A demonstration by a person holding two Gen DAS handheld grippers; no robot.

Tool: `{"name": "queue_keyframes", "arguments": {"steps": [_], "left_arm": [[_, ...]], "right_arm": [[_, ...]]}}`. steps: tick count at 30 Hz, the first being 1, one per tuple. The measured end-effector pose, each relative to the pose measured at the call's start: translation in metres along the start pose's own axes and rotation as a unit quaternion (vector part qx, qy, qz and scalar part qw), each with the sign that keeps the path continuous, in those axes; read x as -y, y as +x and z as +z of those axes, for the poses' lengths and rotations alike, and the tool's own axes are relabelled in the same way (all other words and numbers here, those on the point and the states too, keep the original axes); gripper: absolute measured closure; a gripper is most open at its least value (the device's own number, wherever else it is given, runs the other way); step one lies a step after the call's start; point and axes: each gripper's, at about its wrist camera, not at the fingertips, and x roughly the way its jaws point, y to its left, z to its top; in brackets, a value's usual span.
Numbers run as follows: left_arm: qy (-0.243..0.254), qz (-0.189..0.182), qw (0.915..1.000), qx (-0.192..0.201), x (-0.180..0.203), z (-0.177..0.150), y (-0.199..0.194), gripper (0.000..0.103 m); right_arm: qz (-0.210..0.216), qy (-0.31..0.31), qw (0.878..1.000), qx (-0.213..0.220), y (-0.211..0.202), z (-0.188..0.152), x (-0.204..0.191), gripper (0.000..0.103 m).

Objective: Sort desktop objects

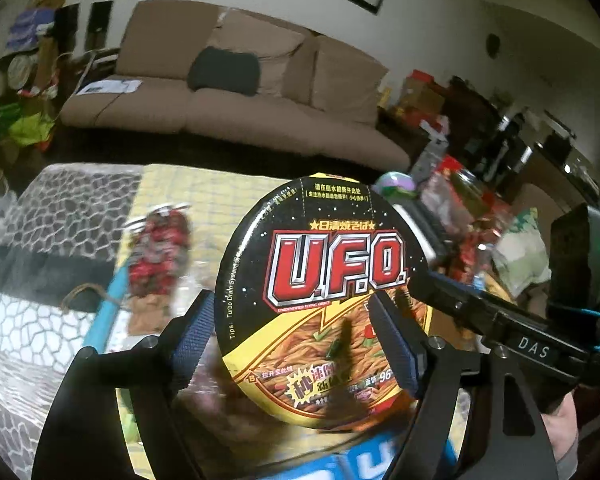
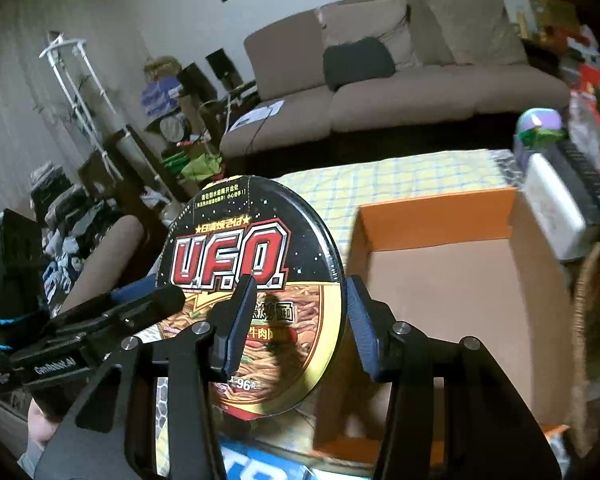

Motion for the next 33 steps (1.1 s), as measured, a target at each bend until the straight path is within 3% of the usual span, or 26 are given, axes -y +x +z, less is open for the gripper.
{"name": "queue_keyframes", "arguments": {"steps": [5, 9, 16, 21, 27, 33], "left_arm": [[0.022, -0.009, 0.9991, -0.035, 0.051, -0.007, 0.026, 0.024], [0.016, -0.026, 0.9977, -0.060, 0.069, -0.016, 0.055, 0.024], [0.028, -0.001, 0.9946, -0.099, 0.085, -0.008, 0.120, 0.024], [0.045, 0.013, 0.9882, -0.146, 0.091, -0.022, 0.158, 0.024], [0.049, 0.038, 0.9852, -0.160, 0.085, -0.026, 0.185, 0.022], [0.058, 0.055, 0.9806, -0.179, 0.088, -0.009, 0.217, 0.022]], "right_arm": [[-0.014, 0.031, 0.999, 0.006, -0.034, -0.006, 0.045, 0.059], [-0.018, 0.060, 0.998, 0.000, -0.043, -0.012, 0.087, 0.059], [-0.038, 0.077, 0.996, -0.033, -0.007, -0.002, 0.138, 0.059], [-0.053, 0.085, 0.992, -0.075, 0.023, -0.016, 0.164, 0.058], [-0.059, 0.083, 0.991, -0.091, 0.046, -0.022, 0.173, 0.059], [-0.094, 0.058, 0.988, -0.109, 0.066, -0.002, 0.180, 0.059]]}}
